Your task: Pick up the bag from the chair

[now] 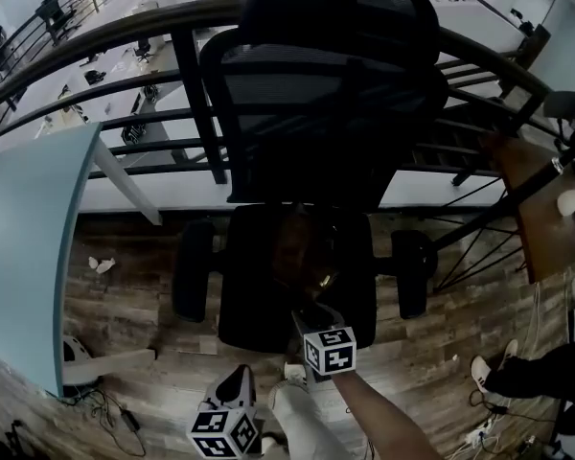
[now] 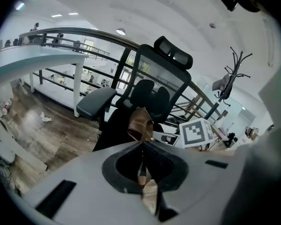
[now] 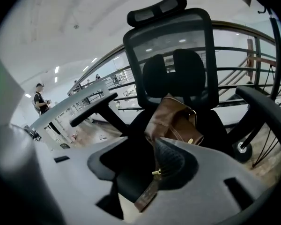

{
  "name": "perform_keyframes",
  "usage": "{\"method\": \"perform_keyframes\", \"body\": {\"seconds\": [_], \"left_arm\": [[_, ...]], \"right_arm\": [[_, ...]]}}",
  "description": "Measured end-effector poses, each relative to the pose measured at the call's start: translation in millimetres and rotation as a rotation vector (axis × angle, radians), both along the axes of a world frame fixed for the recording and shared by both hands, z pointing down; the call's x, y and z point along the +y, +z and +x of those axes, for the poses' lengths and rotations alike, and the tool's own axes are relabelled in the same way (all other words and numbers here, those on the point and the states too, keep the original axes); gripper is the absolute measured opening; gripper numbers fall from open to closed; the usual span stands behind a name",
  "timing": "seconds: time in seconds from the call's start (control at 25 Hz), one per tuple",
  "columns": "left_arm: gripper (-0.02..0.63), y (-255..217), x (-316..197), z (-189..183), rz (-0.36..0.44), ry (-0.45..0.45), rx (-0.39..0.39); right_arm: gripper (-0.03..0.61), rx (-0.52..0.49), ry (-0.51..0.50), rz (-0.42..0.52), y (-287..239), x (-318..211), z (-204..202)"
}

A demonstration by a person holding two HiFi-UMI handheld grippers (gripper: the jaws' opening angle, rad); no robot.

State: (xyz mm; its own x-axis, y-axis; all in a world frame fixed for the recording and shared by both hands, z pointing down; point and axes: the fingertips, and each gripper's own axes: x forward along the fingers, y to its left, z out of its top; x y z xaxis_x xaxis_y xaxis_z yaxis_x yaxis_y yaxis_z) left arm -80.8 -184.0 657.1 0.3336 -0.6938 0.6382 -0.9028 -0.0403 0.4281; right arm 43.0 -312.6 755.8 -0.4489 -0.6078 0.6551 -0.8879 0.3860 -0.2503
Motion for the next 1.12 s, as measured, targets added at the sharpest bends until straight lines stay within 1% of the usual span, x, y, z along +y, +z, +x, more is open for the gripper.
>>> {"method": "perform_keyframes", "body": {"seconds": [0.12,0.32,0.52,0.64,0.88,0.92,1.0,1.04,1.12], "left_arm": [[0.003,10.9,-8.5,0.5,-0.011,-0.006,0.001],[0.003,27.3,-20.7,4.2,-0.026,-0.004,0.003],[0.003,24.9,-36.6,2.2,-0.054,-0.021,-0.009],[0.003,31.1,-39.7,-1.1,-0.054,-0.029,-0.005],[0.003,35.2,-40.0,-3.3,-0.06,-0.028,0.004],[0.003,34.9,-39.4,-2.9,-0.059,-0.028,0.005],[0.003,33.1,-37.4,-2.3,-0.059,-0.028,0.007],[0.003,31.5,-36.0,-1.8,-0.059,-0.029,0.008],[0.003,28.0,-32.6,-0.5,-0.058,-0.029,0.011]], "right_arm": [[0.179,0.027,0.018,-0.025,27.2,-14.8,2.5],[0.196,0.093,-0.003,-0.061,61.9,-32.9,2.2],[0.206,0.15,-0.041,-0.074,90.3,-49.3,-4.5],[0.209,0.2,-0.074,-0.083,104.8,-57.2,-9.1],[0.206,0.303,-0.103,-0.097,115.9,-70.4,-7.1],[0.167,0.319,-0.098,-0.09,115.1,-71.9,-5.3],[0.063,0.33,-0.061,-0.079,109.8,-75.1,0.9],[0.039,0.323,-0.039,-0.078,105.7,-76.3,3.9],[0.023,0.3,-0.012,-0.076,96.0,-76.5,7.4]]}}
